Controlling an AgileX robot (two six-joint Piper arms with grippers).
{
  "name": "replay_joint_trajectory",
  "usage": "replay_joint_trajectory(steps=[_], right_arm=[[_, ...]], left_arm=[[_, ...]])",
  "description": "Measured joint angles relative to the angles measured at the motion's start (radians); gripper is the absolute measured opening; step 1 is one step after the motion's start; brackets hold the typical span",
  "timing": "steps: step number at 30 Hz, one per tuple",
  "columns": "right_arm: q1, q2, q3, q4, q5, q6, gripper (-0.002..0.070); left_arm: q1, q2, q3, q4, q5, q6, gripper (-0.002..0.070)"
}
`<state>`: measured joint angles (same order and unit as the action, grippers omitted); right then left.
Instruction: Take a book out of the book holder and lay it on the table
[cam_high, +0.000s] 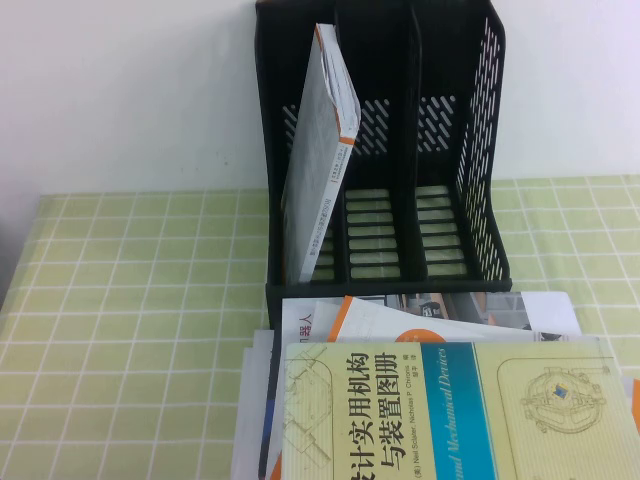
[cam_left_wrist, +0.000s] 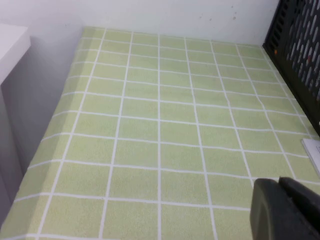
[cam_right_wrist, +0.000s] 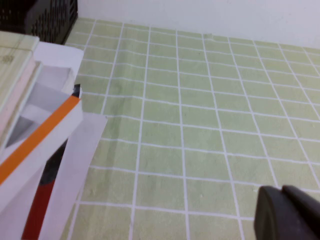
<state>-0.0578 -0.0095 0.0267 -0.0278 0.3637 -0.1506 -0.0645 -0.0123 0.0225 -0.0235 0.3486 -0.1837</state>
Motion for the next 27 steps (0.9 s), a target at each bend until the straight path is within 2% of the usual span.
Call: replay_joint_trajectory(steps=[10, 27], right_arm=[[0.0, 0.0, 0.0, 0.0, 0.0, -0.004, -0.0002], [0.0, 0.0, 0.0, -0.004, 0.0, -0.021, -0.0002]], left_arm=[[0.0, 0.0, 0.0, 0.039, 0.0, 0.052, -0.0003], [0.0, 0.0, 0.0, 0.033, 0.0, 0.05, -0.0003]])
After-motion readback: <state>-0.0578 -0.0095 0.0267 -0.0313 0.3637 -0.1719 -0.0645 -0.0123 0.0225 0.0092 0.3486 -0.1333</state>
